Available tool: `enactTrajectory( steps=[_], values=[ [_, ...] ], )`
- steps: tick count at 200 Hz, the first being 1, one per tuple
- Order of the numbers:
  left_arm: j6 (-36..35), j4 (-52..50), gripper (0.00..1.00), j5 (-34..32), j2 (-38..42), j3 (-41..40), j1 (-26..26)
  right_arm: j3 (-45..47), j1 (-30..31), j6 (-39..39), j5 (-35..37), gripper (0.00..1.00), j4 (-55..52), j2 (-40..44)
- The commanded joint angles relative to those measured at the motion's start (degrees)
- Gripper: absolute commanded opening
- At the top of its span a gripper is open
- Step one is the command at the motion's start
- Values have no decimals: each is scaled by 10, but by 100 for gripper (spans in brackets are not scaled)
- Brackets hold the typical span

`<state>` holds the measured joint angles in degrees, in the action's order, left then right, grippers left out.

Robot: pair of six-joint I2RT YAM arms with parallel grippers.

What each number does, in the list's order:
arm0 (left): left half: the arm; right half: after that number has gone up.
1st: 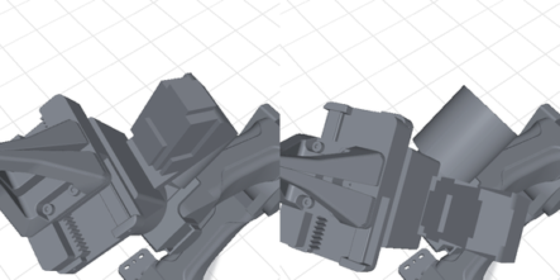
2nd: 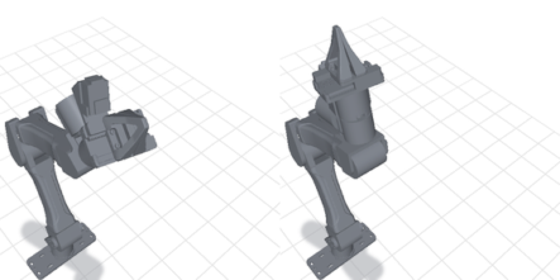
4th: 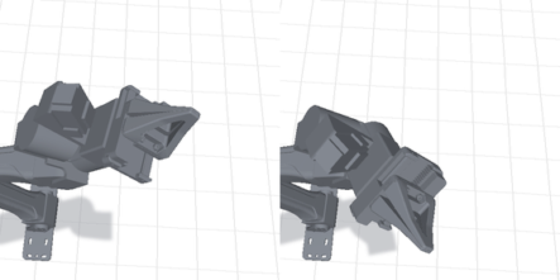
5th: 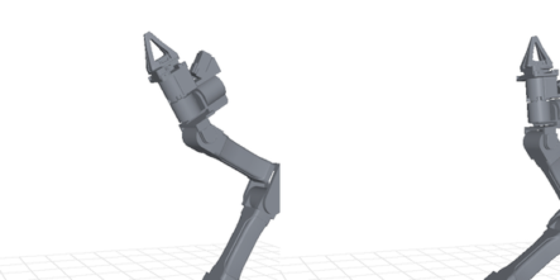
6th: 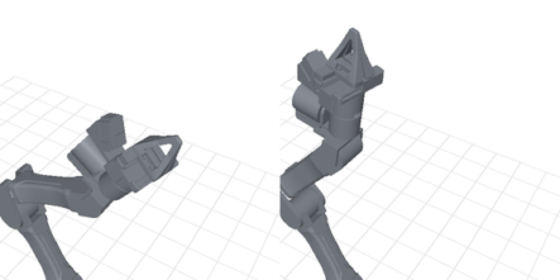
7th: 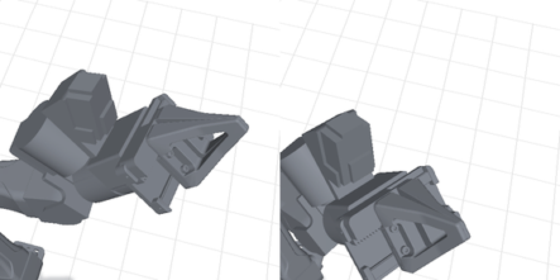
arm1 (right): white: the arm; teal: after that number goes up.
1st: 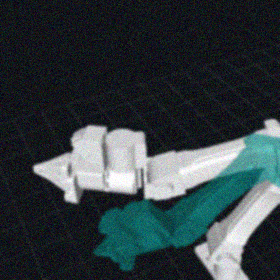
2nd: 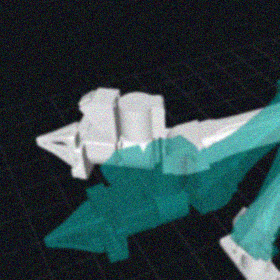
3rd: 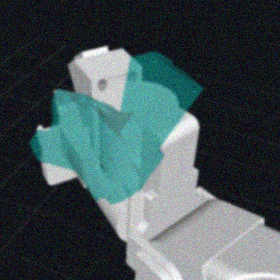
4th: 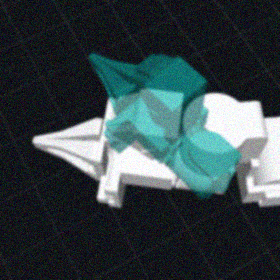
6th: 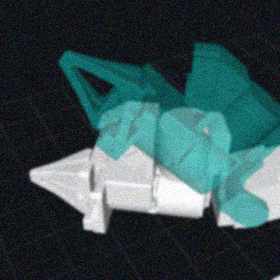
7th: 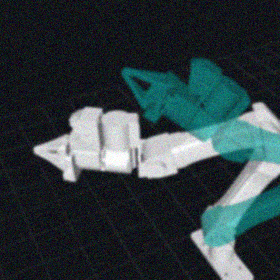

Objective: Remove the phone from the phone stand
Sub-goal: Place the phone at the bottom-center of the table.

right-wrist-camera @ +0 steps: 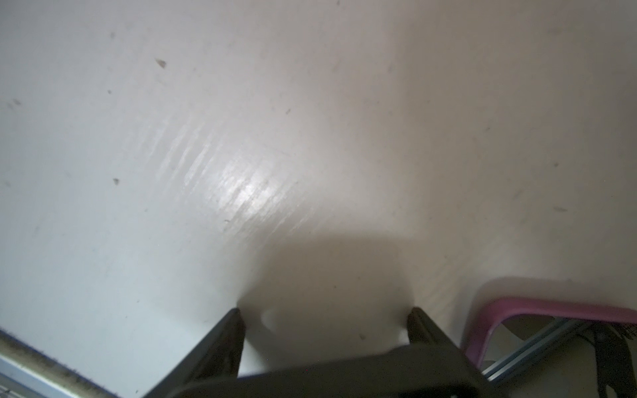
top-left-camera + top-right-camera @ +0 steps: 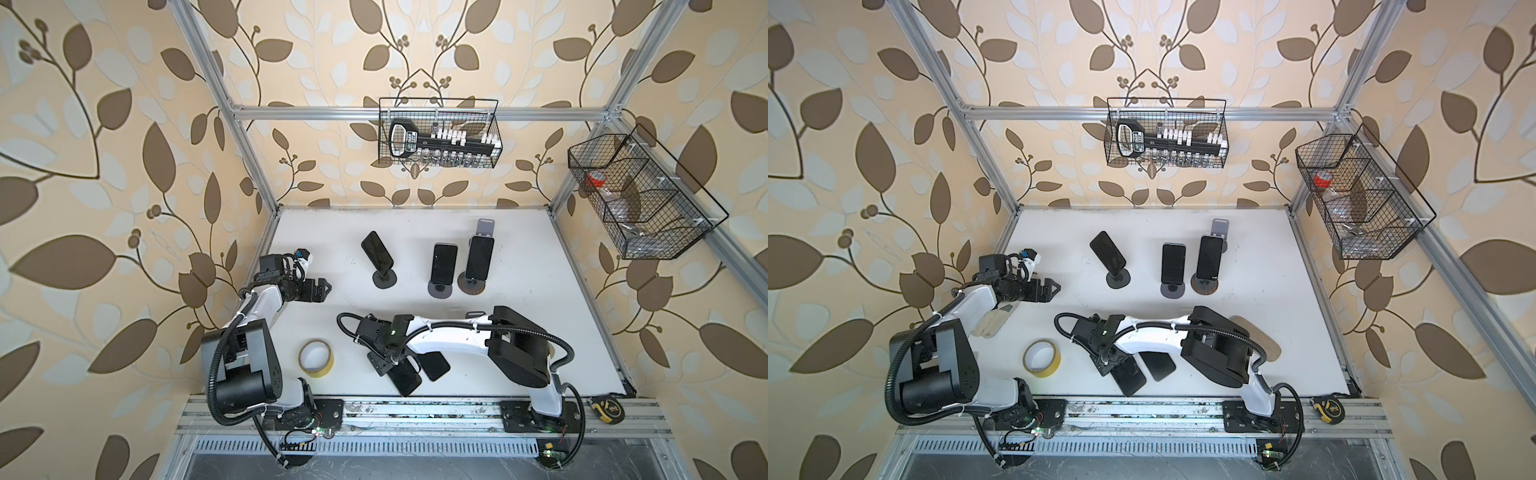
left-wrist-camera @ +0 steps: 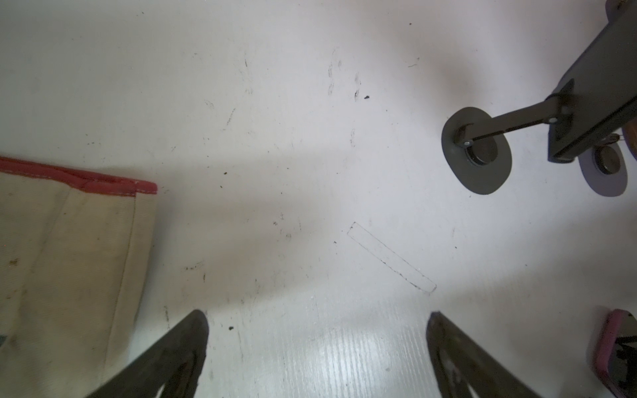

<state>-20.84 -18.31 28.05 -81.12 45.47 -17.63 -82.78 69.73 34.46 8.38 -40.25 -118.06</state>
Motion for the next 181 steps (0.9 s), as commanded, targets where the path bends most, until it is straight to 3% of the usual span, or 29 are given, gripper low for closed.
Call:
enactTrajectory(
  steps=[1,181],
  values=[
    [-9,-7,99,10,0,21,0,6,-2,8,-9,76,11,-35],
    [-10,-8,99,10,0,21,0,6,0,10,-7,79,7,-30]
  ],
)
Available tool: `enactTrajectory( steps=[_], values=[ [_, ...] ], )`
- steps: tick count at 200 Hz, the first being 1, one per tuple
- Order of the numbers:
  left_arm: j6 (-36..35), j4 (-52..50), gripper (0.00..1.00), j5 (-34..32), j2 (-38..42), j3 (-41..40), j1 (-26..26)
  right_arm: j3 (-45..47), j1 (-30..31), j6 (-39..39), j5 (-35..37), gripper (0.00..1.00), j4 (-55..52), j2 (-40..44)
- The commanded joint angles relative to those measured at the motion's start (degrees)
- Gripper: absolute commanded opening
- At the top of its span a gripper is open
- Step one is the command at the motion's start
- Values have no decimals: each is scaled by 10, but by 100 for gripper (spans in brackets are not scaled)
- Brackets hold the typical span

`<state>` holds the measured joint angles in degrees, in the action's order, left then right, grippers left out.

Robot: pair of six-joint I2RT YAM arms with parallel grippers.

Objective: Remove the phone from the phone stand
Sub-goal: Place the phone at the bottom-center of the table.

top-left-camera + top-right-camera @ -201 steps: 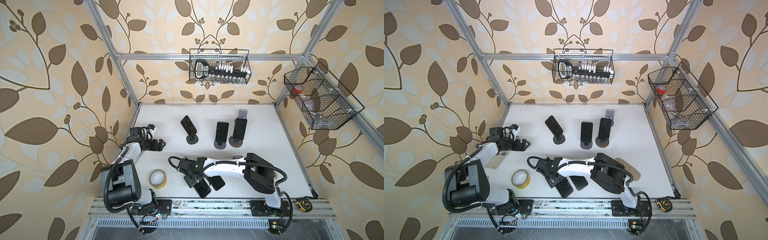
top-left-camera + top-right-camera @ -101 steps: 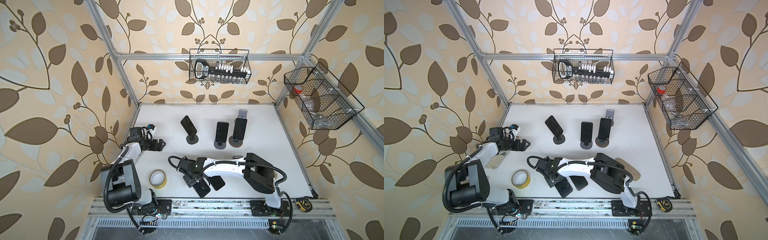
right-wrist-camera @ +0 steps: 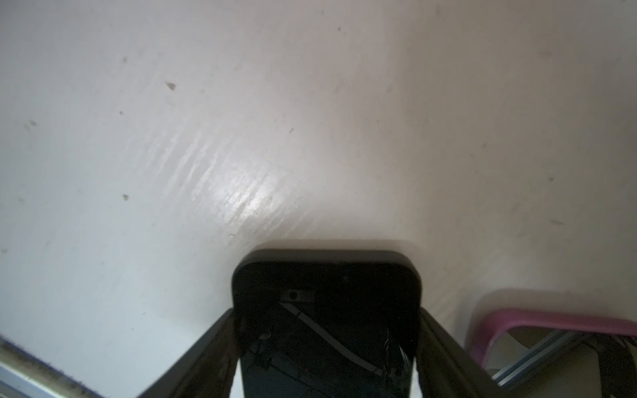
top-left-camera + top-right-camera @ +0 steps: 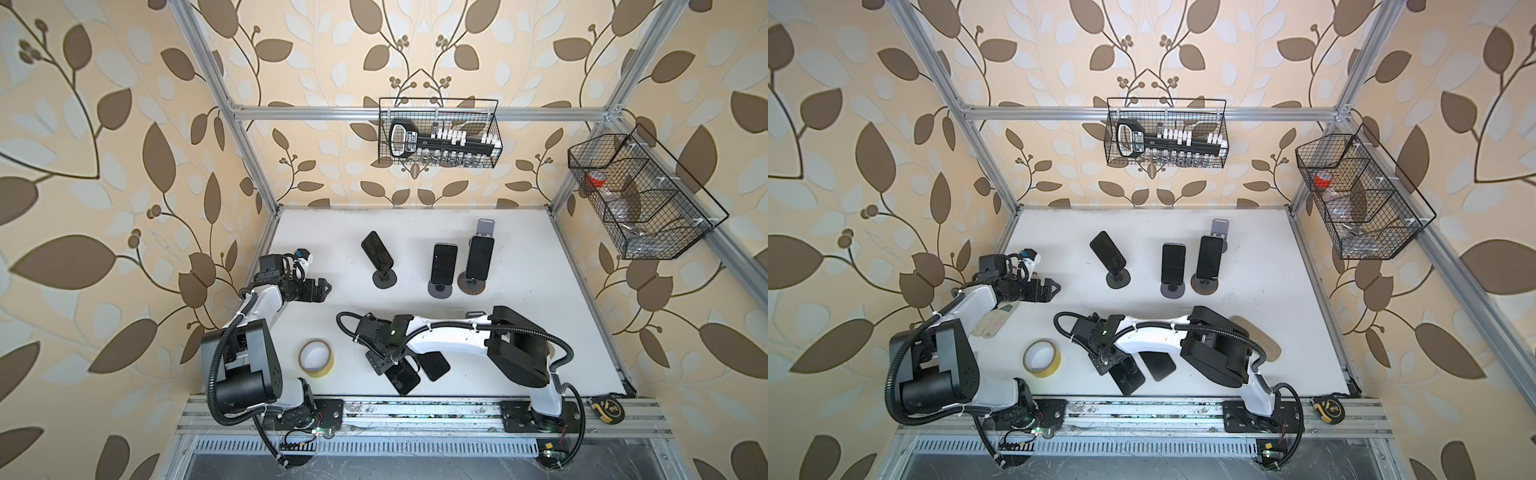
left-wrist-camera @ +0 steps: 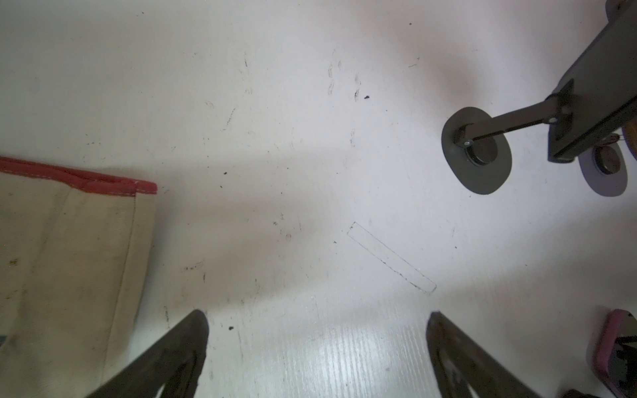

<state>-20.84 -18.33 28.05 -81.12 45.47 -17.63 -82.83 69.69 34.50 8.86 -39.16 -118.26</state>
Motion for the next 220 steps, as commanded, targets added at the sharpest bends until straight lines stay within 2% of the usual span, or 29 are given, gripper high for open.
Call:
enactTrajectory(
  steps=[1,49,110,141,183,206,220],
  values=[
    [-10,-8,99,10,-1,21,0,6,0,9,-11,79,-5,-27],
    [-10,-8,99,10,0,21,0,-9,0,15,16,83,-10,7],
    [-9,-9,99,9,-1,22,0,6,-9,25,40,91,28,83],
    [-10,-8,99,9,-1,21,0,14,-13,28,59,92,45,133],
    [-10,-9,99,10,0,21,0,113,-24,5,157,91,136,288],
    [-10,-9,99,10,0,21,0,188,-42,-17,218,91,145,362],
    [-10,-8,99,10,0,22,0,225,-66,-22,222,93,140,403]
  ],
)
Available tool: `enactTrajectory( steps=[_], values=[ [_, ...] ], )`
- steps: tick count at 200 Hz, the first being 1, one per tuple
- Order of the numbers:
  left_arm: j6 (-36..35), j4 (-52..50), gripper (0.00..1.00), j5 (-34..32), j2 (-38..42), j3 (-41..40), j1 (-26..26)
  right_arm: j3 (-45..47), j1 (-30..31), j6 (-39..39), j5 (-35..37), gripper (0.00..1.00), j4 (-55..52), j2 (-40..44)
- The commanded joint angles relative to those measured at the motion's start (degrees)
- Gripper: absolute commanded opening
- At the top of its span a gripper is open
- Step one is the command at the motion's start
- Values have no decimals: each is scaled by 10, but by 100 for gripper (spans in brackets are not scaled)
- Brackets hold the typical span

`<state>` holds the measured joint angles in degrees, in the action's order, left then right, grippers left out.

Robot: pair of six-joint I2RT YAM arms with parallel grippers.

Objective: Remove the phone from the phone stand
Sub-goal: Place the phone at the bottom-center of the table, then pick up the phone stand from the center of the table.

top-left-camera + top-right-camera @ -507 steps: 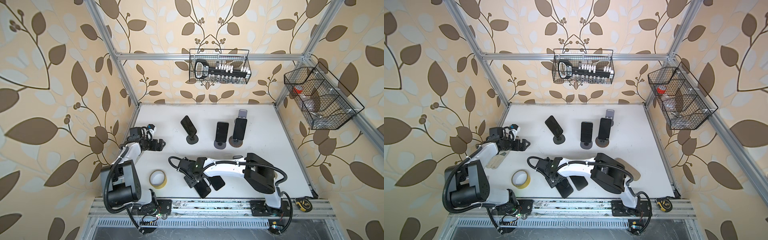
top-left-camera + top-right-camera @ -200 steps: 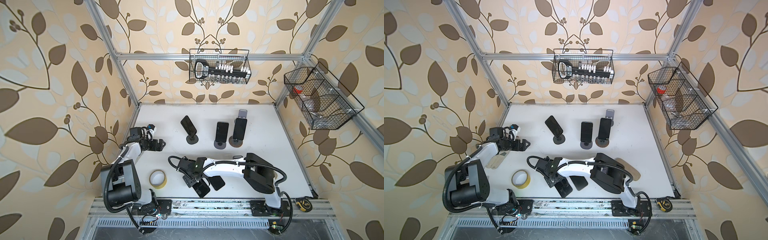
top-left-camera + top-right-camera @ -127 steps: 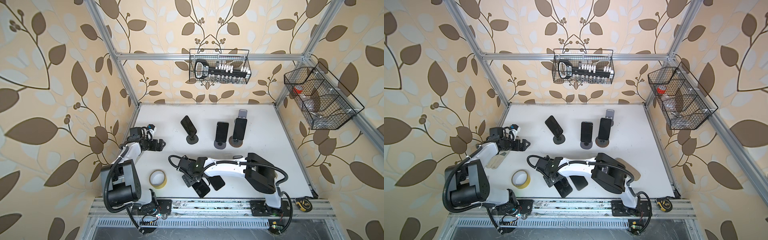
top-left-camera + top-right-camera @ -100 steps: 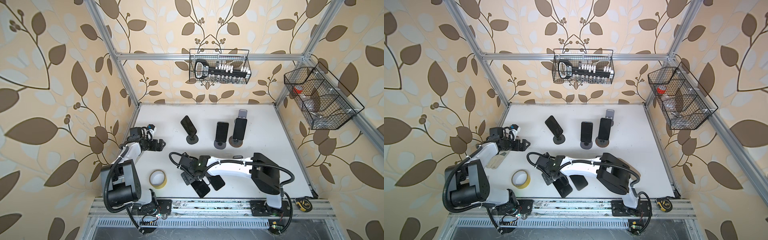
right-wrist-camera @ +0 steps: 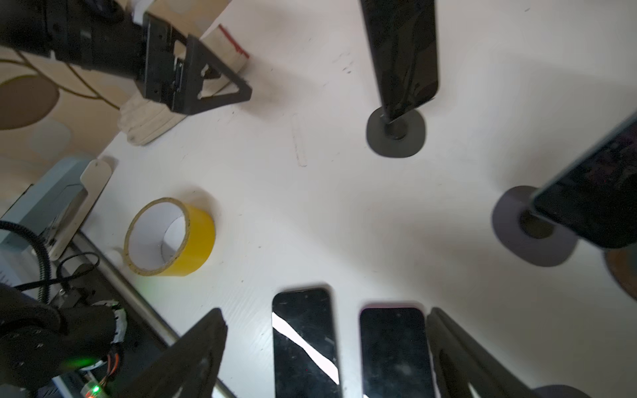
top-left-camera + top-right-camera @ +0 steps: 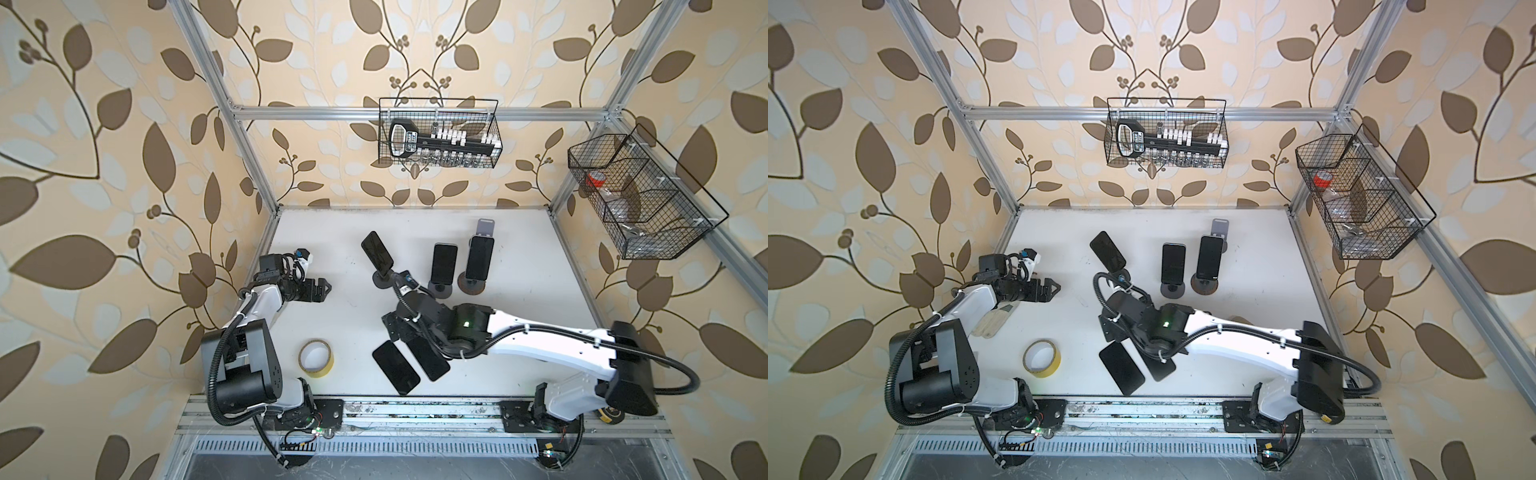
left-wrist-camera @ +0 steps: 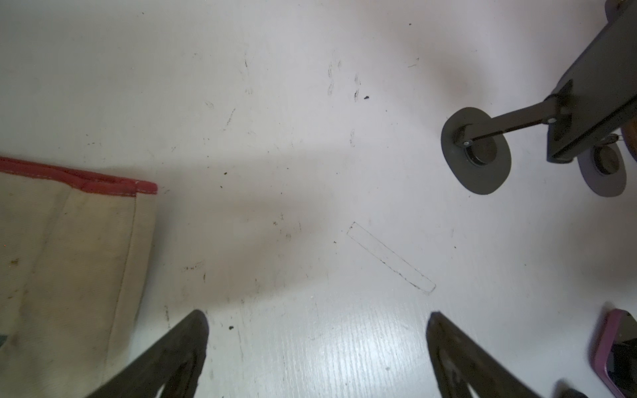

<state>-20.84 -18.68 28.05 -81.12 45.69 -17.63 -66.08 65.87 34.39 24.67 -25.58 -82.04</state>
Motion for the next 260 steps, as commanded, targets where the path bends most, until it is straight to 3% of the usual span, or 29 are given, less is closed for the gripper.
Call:
enactTrajectory(
  steps=[1,19,45,81,99,160,201,260],
  values=[
    [-10,-5,99,10,0,19,0,61,-29,-23,63,94,6,43],
    [-10,-6,99,9,0,19,0,108,-55,-35,82,100,-3,90],
    [-10,-6,99,10,-1,19,0,146,-108,-29,81,100,-51,151],
    [-9,-8,99,9,-4,22,0,202,-230,-13,-23,100,-93,201],
    [-10,-8,99,9,-6,23,0,219,-262,-11,-52,100,-102,203],
    [-9,-11,99,6,-11,27,0,249,-268,9,-91,100,-124,166],
    [-9,-13,99,6,-11,29,0,266,-263,26,-131,91,-109,149],
    [-9,-12,99,7,-11,27,0,225,-216,78,-42,82,-145,78]
  ],
)
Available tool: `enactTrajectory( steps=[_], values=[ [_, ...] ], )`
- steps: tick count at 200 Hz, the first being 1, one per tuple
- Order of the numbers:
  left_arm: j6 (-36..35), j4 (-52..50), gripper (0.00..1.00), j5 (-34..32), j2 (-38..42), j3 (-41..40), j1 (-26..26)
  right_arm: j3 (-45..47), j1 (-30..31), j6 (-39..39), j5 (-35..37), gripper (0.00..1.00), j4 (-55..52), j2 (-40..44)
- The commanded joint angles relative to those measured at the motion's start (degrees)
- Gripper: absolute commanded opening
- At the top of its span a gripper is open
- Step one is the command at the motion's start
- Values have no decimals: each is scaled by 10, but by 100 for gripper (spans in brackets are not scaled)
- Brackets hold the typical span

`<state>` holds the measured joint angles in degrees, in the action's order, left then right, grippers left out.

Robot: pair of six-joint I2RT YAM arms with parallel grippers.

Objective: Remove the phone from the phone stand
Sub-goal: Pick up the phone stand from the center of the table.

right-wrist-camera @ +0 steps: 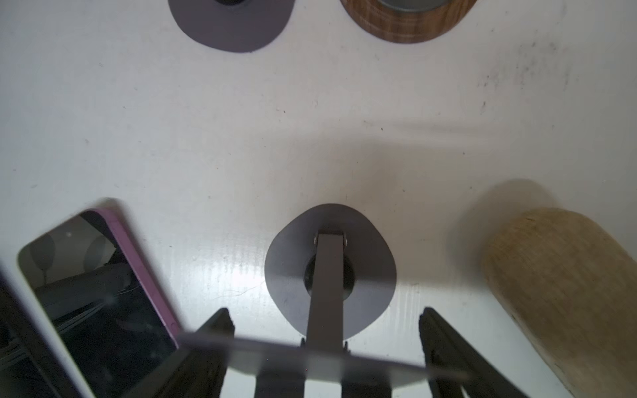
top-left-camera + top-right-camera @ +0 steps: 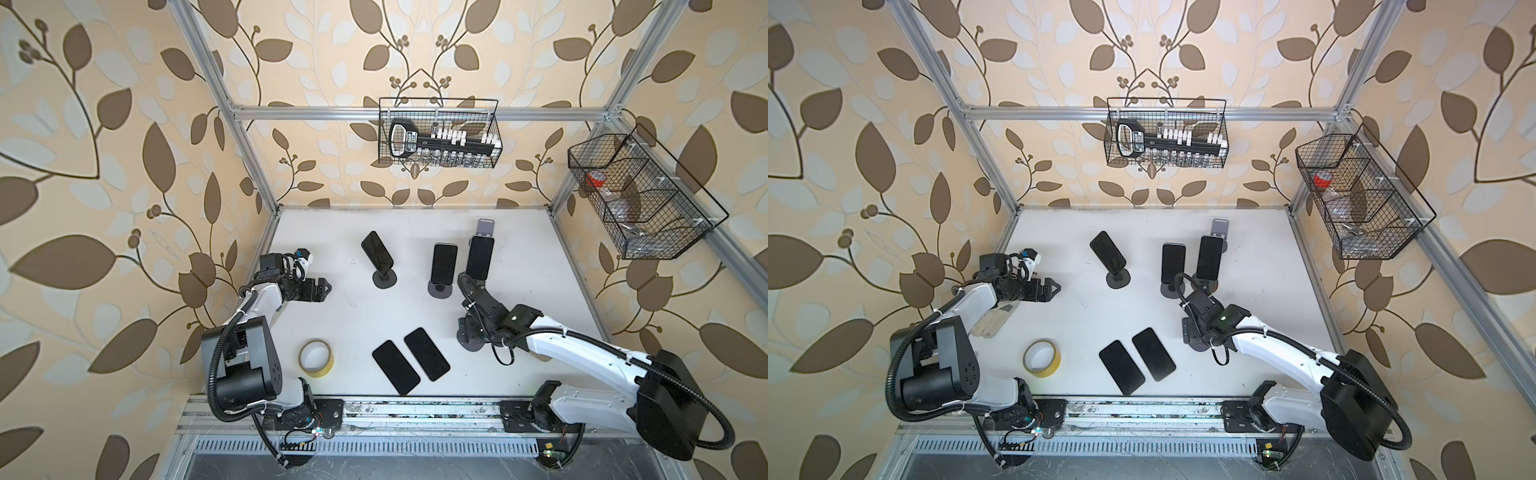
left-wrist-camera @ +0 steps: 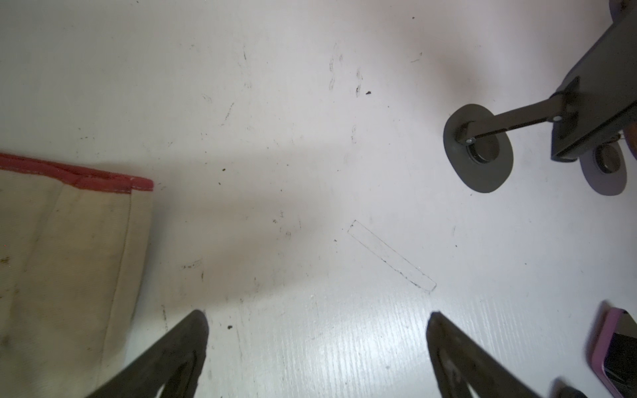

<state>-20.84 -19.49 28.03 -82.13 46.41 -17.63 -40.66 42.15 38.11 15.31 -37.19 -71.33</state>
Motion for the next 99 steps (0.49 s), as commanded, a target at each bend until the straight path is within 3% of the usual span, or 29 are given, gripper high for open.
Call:
enactTrajectory(
  steps=[1,42,99],
  values=[
    [-9,-4,99,7,-1,19,0,-30,22,42,53,82,-30,-30],
    [-9,-5,99,8,0,19,0,-37,36,92,70,71,-32,-43],
    [-10,-3,99,9,1,19,0,-44,34,97,81,60,-40,-43]
  ],
)
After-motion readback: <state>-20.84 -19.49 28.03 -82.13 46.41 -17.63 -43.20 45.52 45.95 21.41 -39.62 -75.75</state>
